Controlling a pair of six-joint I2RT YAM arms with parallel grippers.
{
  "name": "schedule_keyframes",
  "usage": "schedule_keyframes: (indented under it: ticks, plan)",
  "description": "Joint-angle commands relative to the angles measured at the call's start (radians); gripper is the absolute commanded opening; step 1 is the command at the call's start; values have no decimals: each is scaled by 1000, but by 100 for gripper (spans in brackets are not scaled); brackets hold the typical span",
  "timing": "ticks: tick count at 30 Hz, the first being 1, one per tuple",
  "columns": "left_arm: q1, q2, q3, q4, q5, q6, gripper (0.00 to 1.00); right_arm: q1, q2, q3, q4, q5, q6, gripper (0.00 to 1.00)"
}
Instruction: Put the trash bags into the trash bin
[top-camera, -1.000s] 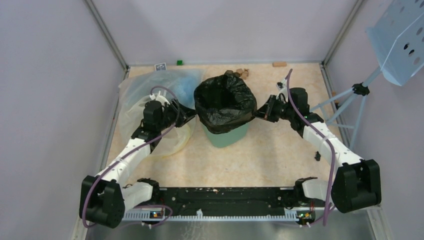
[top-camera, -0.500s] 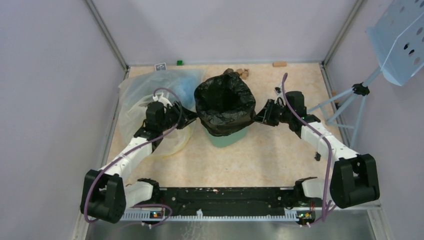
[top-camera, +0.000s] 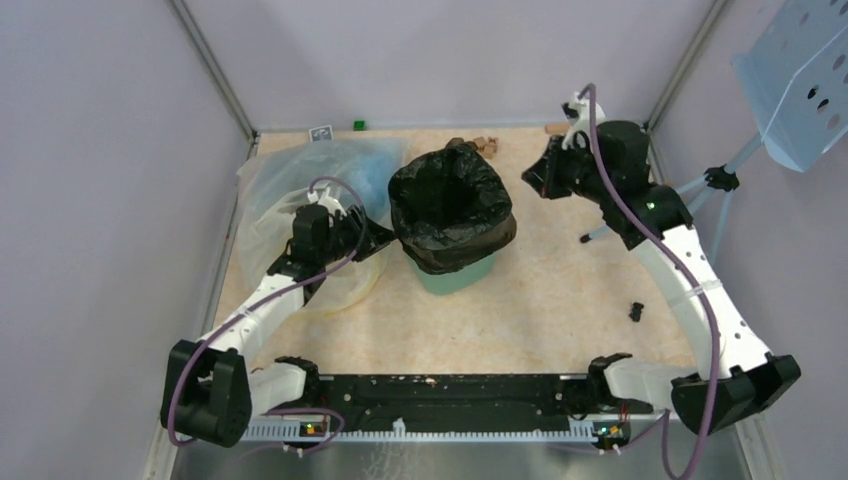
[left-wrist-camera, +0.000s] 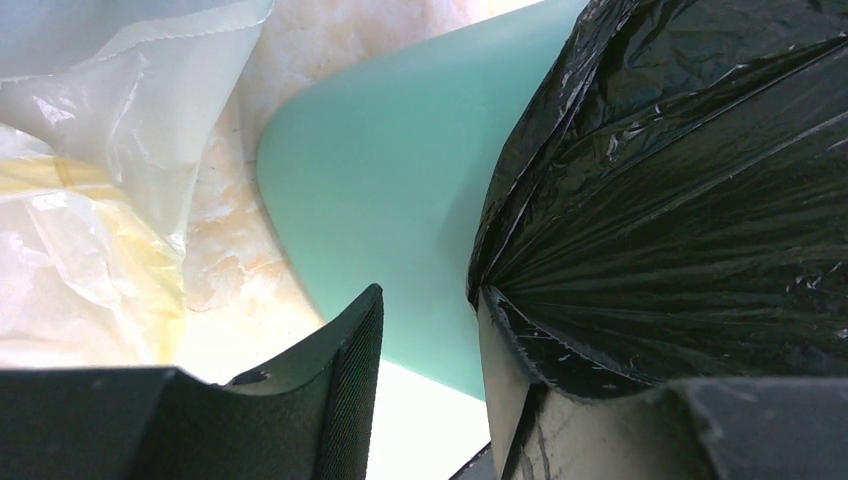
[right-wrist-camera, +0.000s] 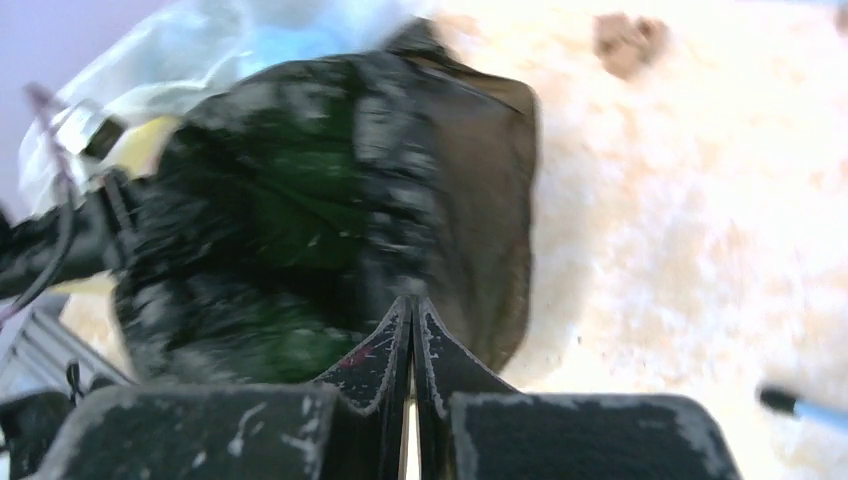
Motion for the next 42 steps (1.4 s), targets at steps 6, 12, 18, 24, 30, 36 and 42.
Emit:
schedule_keyframes:
  ticks: [6, 12, 18, 24, 30, 36, 42]
  plan:
    - [4, -67, 51, -35, -51, 56, 55, 301, 290, 321, -255, 31, -239, 0]
    - [48, -64, 113, -91, -35, 85, 50, 367, 425, 394, -280, 68, -278, 0]
    - [103, -30, 128, -54, 10, 82, 49, 415, 553, 439, -359, 136, -323, 0]
    - [104, 98, 151, 49, 147, 58, 49, 416, 564, 352, -304, 131, -333, 0]
    - [104, 181, 188, 87, 187, 38, 50, 417, 605, 323, -305, 116, -347, 0]
    - [104, 221, 188, 98, 182, 43, 49, 416, 645, 302, -303, 119, -361, 0]
    - [104, 244, 166, 76, 175, 75, 43, 417, 699, 300, -298, 118, -359, 0]
